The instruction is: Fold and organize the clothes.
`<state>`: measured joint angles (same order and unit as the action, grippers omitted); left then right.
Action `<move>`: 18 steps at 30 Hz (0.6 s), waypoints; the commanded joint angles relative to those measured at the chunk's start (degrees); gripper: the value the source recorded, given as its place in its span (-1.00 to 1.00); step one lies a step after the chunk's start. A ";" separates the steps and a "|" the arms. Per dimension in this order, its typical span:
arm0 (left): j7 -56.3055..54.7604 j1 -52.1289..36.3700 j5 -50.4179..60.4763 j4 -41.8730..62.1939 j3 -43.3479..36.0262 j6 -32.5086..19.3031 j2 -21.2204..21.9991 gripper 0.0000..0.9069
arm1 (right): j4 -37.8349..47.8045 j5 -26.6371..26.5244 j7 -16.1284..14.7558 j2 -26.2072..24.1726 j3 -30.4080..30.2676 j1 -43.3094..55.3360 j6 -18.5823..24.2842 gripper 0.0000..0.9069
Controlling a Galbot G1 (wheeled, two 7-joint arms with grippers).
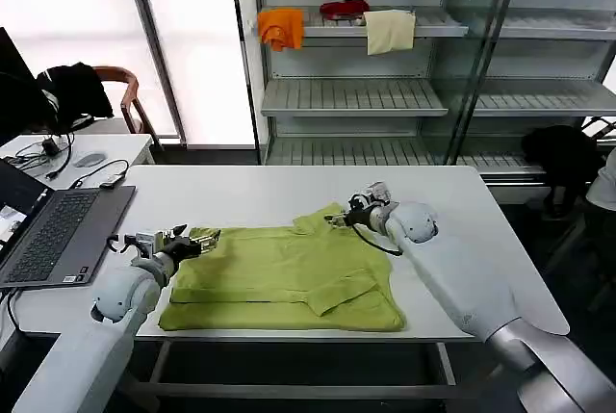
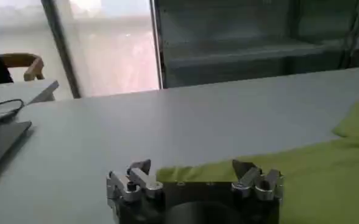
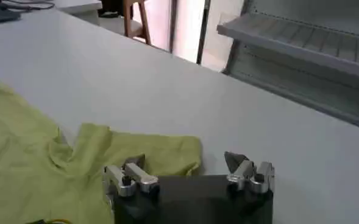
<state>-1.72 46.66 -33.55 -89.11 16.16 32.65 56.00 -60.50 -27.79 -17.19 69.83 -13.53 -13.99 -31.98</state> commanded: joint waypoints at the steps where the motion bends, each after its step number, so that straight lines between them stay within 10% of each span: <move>1: 0.93 -2.62 0.42 4.91 -0.88 0.61 0.38 1.00 | 5.07 3.12 -2.01 3.13 -1.56 2.10 -0.97 0.98; 10: 2.30 -1.34 0.56 5.99 1.10 0.58 0.02 1.00 | 5.00 3.42 -2.70 3.19 -1.42 1.58 -0.93 0.93; 11: 2.49 -1.15 0.75 5.98 1.21 0.56 0.07 0.73 | 4.95 3.50 -2.85 3.08 -1.43 1.47 -0.92 0.87; 12: 2.70 -1.02 0.82 5.97 1.26 0.55 0.11 -0.02 | 4.81 3.52 -3.06 2.94 -1.39 1.29 -0.93 0.69; 15: 3.71 -0.61 1.62 5.93 1.34 0.52 0.39 -0.98 | 4.22 3.51 -3.76 2.49 -1.42 0.78 -0.89 0.00; 17: 5.04 -0.27 2.40 5.65 1.44 0.48 0.39 -0.98 | 3.80 3.51 -3.81 2.26 -1.40 0.44 -0.86 -1.00; 18: 5.17 -0.14 2.42 5.43 1.42 0.48 0.36 -0.98 | 3.61 3.48 -3.96 2.07 -1.37 0.29 -0.85 -1.00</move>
<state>1.21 46.08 -32.49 -84.24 17.39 32.91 56.38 -57.14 -25.11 -20.24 71.84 -14.30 -13.22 -32.36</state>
